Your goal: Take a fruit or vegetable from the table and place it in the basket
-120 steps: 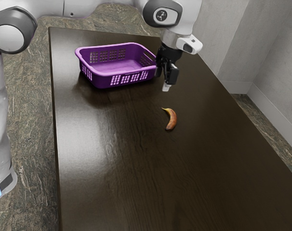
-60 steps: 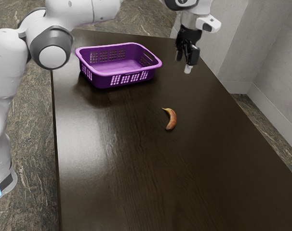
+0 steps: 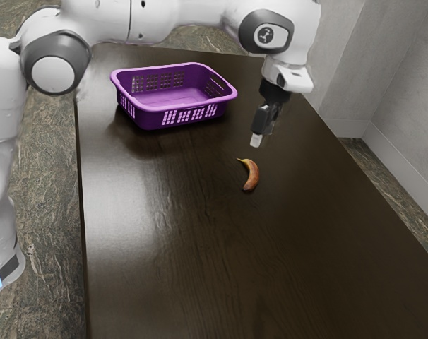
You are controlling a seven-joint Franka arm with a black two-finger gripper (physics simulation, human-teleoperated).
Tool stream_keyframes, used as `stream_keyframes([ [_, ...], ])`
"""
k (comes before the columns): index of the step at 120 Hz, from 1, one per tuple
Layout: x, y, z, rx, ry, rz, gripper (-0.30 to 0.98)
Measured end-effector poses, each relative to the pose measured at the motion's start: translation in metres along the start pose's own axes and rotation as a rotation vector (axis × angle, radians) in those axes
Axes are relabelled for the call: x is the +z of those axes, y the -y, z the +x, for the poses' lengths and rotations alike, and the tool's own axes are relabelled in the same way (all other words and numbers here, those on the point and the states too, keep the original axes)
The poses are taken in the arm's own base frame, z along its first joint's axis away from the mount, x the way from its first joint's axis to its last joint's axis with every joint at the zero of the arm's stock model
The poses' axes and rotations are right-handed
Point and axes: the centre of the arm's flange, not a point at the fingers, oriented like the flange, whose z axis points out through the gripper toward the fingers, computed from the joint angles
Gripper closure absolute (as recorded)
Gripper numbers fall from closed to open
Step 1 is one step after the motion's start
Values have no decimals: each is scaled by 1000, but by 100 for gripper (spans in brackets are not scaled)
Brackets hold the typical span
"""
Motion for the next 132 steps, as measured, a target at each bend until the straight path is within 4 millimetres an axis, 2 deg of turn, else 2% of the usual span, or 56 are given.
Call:
stream_keyframes([
  [4,6,-2,-17,21,2,-6,0],
  [9,7,-3,-28,61,-4,-3,0],
  [24,9,-2,-36,199,-12,14,0],
  [39,79,-5,-38,319,31,-50,0],
  [46,98,-9,-35,375,27,-60,0],
  [64,103,-18,-22,505,-4,-30,0],
  [76,102,-17,-20,567,-11,-6,0],
  [84,108,-6,-20,595,14,10,0],
  [97,121,27,-17,613,48,36,0],
  [116,129,68,-23,616,68,69,0],
  [132,140,87,-25,630,83,72,0],
])
